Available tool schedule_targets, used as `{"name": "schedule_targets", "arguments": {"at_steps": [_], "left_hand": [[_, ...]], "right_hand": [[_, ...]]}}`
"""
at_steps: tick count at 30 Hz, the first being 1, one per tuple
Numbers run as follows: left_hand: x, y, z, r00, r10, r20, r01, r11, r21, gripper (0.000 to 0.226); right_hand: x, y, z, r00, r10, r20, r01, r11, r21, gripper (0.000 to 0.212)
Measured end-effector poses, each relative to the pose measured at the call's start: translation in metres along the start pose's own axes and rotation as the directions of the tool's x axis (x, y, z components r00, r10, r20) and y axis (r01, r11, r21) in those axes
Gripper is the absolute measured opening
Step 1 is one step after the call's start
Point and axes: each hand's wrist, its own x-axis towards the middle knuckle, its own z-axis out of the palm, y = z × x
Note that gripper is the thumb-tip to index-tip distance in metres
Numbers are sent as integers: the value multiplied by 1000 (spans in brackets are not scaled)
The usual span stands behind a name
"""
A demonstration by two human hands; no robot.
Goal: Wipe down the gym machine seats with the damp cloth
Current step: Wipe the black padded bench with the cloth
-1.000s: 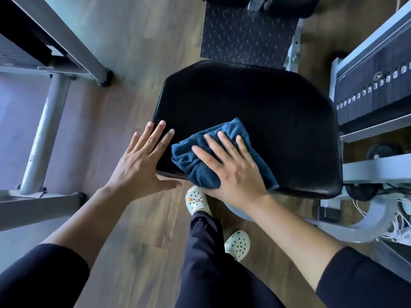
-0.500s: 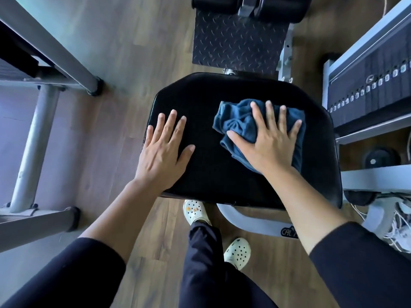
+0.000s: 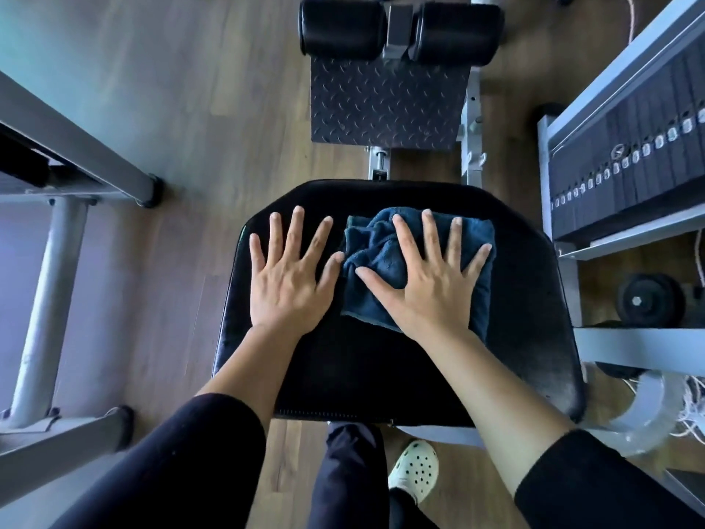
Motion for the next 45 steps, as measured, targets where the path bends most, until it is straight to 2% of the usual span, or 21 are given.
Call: {"name": "schedule_targets", "arguments": {"at_steps": [4,11,15,21,30,33,39,45], "left_hand": [[1,-1,2,1000,-13,-27,13,1000,9,52],[3,0,3,999,-34,-32,35,999,35,53],[3,2,2,998,-35,-44,37,999,26,54],[4,2,3,998,-35,-51,37,999,37,52],[3,2,3,998,-33,-57,34,999,23,54],[4,2,3,998,-31,-58,33,999,30,54],[4,1,5,997,-25,-67,26,999,25,54],[3,0,5,997,-16,-72,18,1000,16,54]], "right_hand": [[14,0,2,1000,-26,-1,26,1000,-12,77],[-16,24,-2,991,-130,-36,131,991,31,68],[-22,33,-4,994,-110,-9,110,994,10,73],[14,22,-3,998,-52,25,53,998,-26,80],[-26,47,-6,991,-131,-12,131,991,-4,72],[-28,52,-7,994,-106,-2,106,994,-21,75],[30,40,-3,1000,-4,7,5,999,-48,80],[0,47,-3,995,-96,-35,95,995,-17,75]]}}
